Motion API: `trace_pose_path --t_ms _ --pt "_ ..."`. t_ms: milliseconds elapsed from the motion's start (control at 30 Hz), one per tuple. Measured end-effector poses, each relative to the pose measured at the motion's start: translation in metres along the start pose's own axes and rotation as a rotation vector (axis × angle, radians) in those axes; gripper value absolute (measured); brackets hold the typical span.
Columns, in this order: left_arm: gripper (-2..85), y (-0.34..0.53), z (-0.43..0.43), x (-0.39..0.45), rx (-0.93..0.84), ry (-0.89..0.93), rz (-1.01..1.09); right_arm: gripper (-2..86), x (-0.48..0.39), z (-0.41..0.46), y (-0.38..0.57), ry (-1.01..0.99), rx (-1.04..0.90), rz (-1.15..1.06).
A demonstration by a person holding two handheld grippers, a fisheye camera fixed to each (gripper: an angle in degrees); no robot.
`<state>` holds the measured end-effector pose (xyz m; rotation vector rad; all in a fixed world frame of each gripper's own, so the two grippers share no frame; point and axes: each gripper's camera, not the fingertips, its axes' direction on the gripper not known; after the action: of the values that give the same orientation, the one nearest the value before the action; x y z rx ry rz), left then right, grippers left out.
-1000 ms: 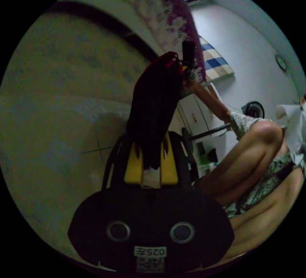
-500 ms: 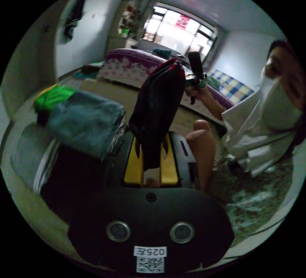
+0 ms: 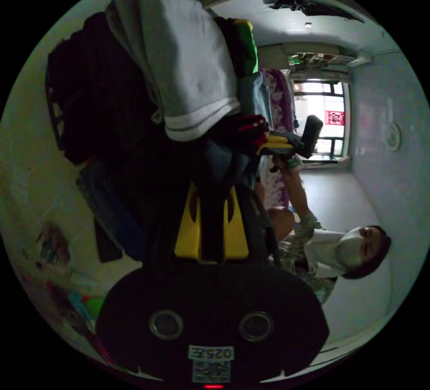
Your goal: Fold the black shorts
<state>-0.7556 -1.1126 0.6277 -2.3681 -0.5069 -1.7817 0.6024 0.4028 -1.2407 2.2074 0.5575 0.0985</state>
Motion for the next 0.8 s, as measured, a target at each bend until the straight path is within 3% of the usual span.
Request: trace_pose_path --t_ms 67,200,300,400,467,533,600,667,800 --pt "3.3 -0.004 -0.002 -0.023 0.005 0.062 0.026 7.0 -0.021 0.025 -0.027 0.109 -0.038 -0.057" --pt "4.6 -0.001 -0.023 -0.020 0.016 0.011 0.112 7.7 -0.040 0.040 -0.056 0.099 0.018 -0.065" --pt "5.4 -0.004 -0.020 -0.041 -0.014 -0.056 0.019 9.4 -0.031 0.065 -0.077 0.051 0.030 0.028" --pt "5.7 0.007 0.000 -0.086 -0.019 0.101 -0.068 8.6 -0.025 0.078 -0.071 -0.093 0.098 0.097" --pt "5.8 0.028 0.006 -0.105 0.101 0.230 -0.008 7.2 -0.031 0.075 -0.055 -0.126 0.178 0.105" --pt "5.9 0.048 0.005 -0.113 0.193 0.227 0.033 4.9 -0.043 0.065 -0.041 -0.086 0.267 0.086" --pt "4.0 0.070 0.000 -0.112 0.274 0.060 0.047 0.6 -0.069 0.049 -0.028 0.050 0.388 0.027" --pt "1.9 0.100 0.005 -0.089 0.427 -0.261 0.040 -0.5 -0.117 0.038 -0.018 0.125 0.525 -0.126" --pt "-0.5 0.121 0.069 -0.026 0.634 -0.404 0.353 -0.9 -0.173 0.082 -0.046 0.219 0.312 -0.239"
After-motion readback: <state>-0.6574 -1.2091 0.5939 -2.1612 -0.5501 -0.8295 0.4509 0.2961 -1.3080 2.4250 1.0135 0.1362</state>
